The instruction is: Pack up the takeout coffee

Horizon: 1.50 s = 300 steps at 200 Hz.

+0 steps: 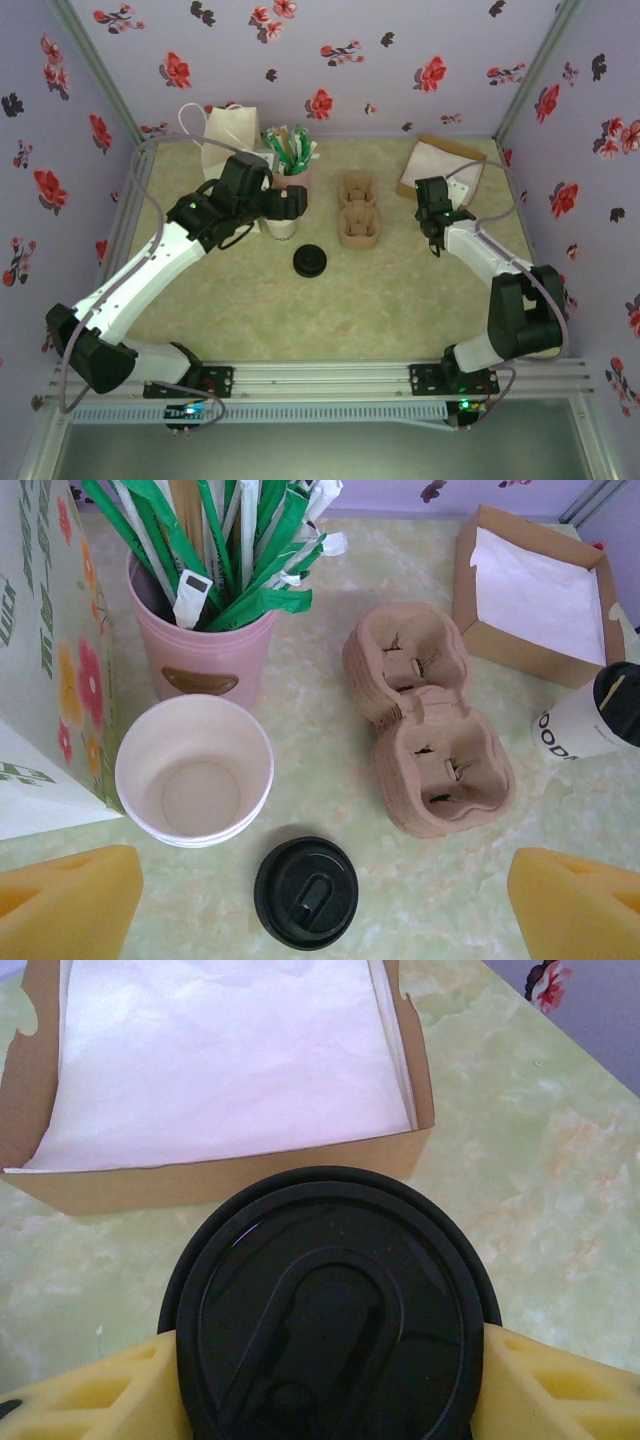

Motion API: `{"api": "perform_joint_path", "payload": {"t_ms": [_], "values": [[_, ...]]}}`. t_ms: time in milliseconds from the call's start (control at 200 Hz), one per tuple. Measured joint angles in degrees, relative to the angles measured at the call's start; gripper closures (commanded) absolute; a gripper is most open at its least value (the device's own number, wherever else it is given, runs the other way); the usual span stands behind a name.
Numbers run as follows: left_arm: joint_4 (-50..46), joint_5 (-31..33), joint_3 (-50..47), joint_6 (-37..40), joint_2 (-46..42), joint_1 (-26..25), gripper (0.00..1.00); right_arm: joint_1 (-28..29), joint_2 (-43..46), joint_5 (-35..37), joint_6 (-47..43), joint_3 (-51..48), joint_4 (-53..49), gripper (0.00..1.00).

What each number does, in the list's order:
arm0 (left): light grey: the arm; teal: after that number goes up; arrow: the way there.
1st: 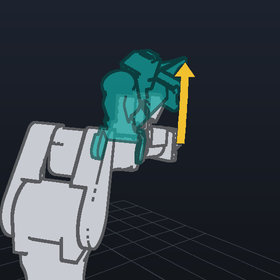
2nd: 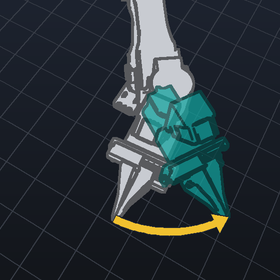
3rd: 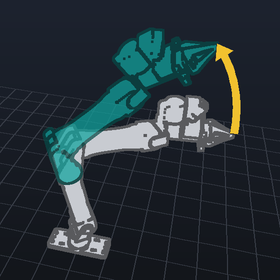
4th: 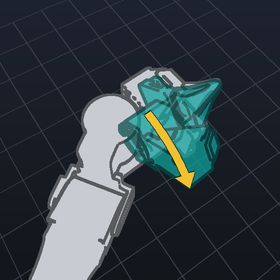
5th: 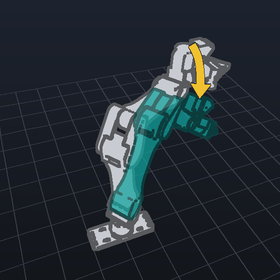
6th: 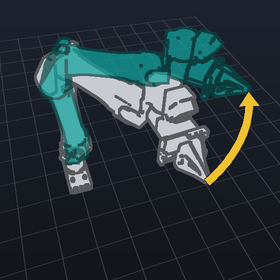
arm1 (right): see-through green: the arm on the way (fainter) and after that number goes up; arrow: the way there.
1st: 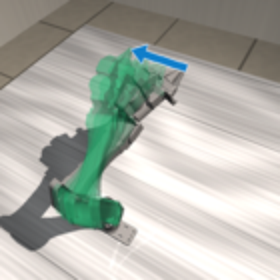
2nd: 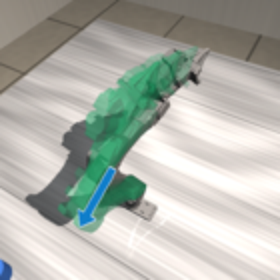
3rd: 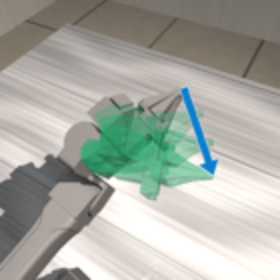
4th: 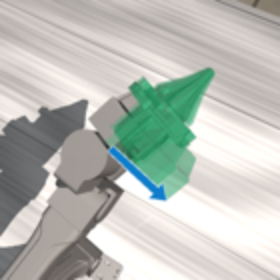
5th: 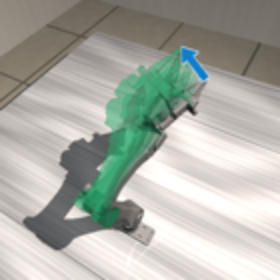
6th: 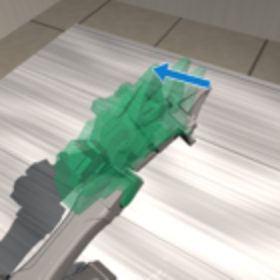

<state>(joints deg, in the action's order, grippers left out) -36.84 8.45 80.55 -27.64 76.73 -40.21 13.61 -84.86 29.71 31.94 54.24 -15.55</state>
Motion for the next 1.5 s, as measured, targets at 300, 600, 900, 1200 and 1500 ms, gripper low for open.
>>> {"api": "perform_joint_path", "payload": {"t_ms": [300, 600, 900, 1200, 1500], "values": [[0.0, 0.2, 0.0, 0.0, 0.0, 0.0, 0.05, 0.0, -0.2, 0.1, 0.0, 0.5, -0.3, 0.28], [0.0, 0.2, 0.0, 0.2, 0.0, 0.0, 0.05, 0.0, -0.2, 0.1, -0.2, 3.0, -2.1, 0.23], [0.0, 0.2, 0.0, 0.7, 0.0, 0.0, 0.05, -0.1, -0.2, -1.0, -0.2, 3.6, -3.5, 0.22], [-0.1, 0.6, 0.0, 0.7, 0.0, 0.0, 0.05, 0.0, 1.7, -6.8, -1.4, 7.0, -7.8, 0.16], [-4.5, 2.6, 3.8, -0.3, -1.9, 1.0, 0.04, 13.0, 4.4, -12.2, -1.9, 16.5, -16.2, 0.13]]}}
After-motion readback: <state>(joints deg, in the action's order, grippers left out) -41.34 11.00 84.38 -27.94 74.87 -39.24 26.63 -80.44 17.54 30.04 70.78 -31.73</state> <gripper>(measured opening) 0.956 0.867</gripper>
